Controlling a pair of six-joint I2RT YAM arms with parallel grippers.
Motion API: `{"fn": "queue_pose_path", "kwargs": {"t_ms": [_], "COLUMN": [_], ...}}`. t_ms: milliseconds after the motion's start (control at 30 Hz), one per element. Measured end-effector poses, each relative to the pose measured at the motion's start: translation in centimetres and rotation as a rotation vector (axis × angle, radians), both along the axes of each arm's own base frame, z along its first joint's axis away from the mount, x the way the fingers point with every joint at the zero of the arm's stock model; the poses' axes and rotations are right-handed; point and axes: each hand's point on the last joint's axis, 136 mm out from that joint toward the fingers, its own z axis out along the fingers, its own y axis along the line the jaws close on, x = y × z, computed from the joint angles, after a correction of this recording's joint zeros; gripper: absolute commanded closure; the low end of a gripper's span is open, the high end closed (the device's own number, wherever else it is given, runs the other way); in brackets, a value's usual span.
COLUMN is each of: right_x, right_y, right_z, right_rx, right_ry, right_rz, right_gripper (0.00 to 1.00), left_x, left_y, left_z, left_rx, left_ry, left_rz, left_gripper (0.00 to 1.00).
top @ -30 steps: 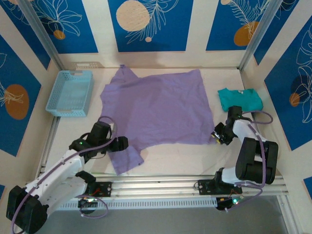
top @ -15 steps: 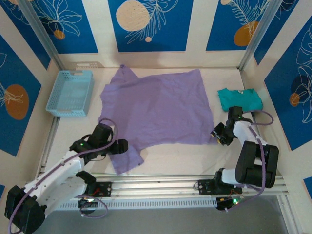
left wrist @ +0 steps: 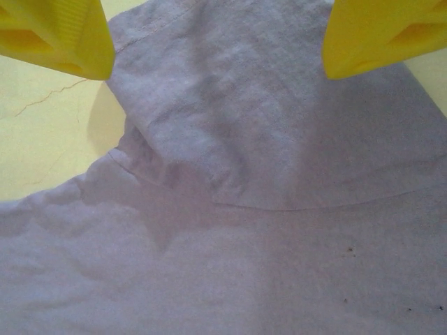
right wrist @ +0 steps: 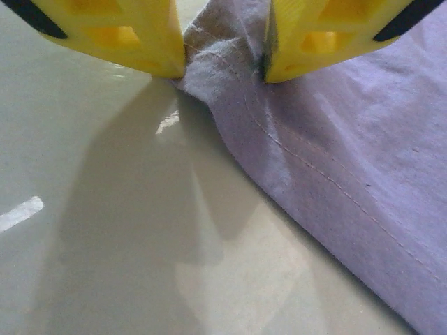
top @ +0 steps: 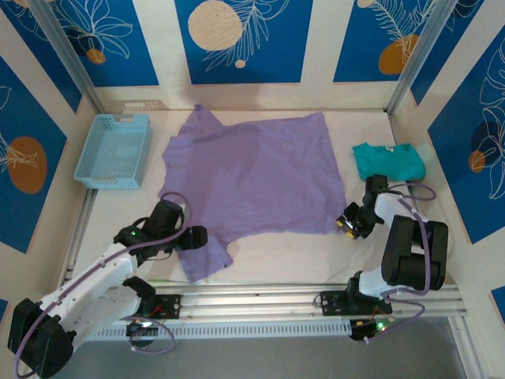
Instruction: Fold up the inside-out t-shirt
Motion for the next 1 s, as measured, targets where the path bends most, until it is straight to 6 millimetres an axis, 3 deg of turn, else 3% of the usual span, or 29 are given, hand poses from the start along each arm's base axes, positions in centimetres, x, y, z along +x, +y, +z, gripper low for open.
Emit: {"fn": "queue_pose_path", "kwargs": {"t_ms": [200,367,667,1000], "right_x": [0.2,0.7,1.6,1.9], "right_y": [0.1,0.1,0.5,1.4], "right_z": [0.1,0.8,4.2,5.0], "right_rx": [0.006,-0.010,-0.058,-0.016], "right_ry": [-0.010,-0.052,-0.213,-0.275], "right_rz": [-0.001,0.032,0.116,0.148], "right_gripper": [0.84,0.93,0.98,0.98], "left_x": [-0.5,-2.1,-6.8,-8.3], "left_y": [0.1,0.2,1.6,0.7], "left_z": [0.1,-0.6,-4.7,-7.0], "left_rx": [0.006,0.042,0.182,0.234], "left_ry": [0.002,0.027,0.168,0.278], "left_rz": [0.003,0.002,-0.005,-0.038], "left_gripper": [0.24,0.29,0.44,0.54]}}
